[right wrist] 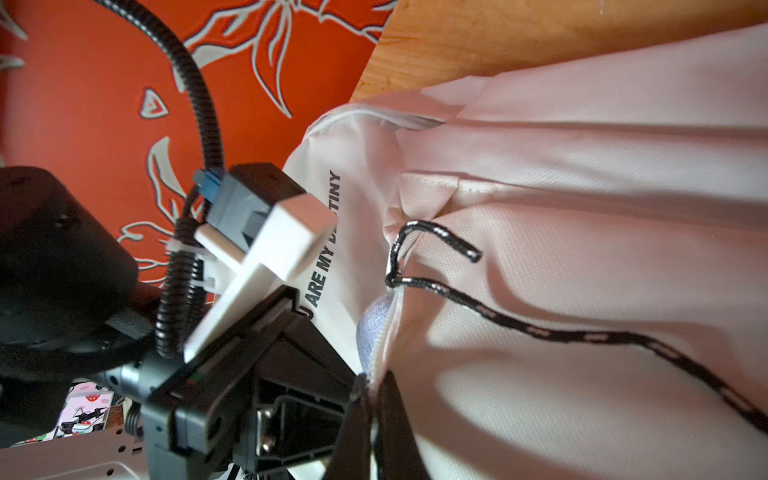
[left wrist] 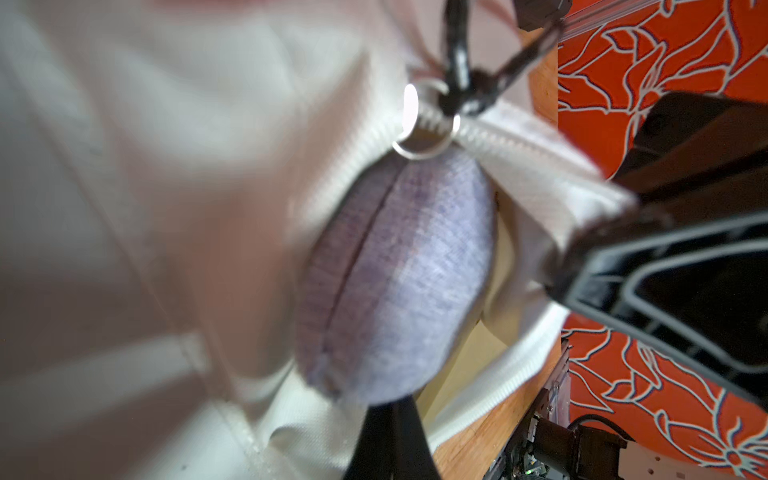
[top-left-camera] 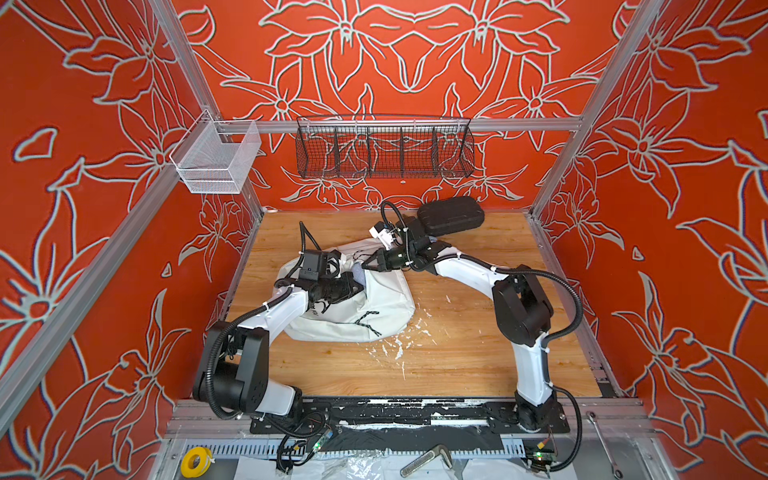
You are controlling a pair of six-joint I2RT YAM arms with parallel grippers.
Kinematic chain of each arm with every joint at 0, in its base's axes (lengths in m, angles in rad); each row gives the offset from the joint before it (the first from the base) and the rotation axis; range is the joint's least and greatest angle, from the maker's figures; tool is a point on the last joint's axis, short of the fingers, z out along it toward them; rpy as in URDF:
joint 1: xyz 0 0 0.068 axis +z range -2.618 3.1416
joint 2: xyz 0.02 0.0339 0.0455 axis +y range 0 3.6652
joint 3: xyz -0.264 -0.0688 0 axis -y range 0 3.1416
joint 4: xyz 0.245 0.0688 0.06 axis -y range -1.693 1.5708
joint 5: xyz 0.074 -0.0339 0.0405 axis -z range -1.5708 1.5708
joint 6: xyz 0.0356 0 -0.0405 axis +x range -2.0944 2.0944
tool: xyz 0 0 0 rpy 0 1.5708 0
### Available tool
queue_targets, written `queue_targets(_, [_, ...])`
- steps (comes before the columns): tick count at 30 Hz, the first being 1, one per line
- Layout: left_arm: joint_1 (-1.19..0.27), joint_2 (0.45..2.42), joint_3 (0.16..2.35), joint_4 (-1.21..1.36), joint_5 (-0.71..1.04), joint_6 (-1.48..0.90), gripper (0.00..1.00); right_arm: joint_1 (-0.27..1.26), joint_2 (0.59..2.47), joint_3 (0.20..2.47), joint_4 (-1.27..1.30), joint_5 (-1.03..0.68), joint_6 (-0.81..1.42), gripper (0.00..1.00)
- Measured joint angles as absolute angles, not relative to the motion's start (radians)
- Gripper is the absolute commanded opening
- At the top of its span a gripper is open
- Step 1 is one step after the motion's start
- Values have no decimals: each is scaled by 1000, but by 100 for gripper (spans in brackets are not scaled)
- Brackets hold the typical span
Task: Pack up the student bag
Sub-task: 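Open the right gripper and release the pouch inside the pocket, then move the right gripper toward the metal valve while left holds the pocket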
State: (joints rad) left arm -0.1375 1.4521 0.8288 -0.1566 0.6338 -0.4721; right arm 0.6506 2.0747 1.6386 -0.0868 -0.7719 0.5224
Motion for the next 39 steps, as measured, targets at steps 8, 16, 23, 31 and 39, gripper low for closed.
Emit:
queue_targets(8, [-138,1469,933,-201,599,-453,1,671,2088,1623,-67,-781,509,0])
queue_targets(16, [-136,1574,1012,-244,563,-408,4,665,2085,1575,-12,-802,550,0])
queue_targets(23, [-137,1595,1025,-265,555,-379,27,666,2070,1538,-7,-747,595,9])
queue_targets(31, [-137,1409,1025,-369,484,-327,45,652,1986,1484,-11,-628,530,58])
queue_targets(39, [-137,1289,1031,-411,410,-287,56,611,1892,1550,-117,-417,183,85])
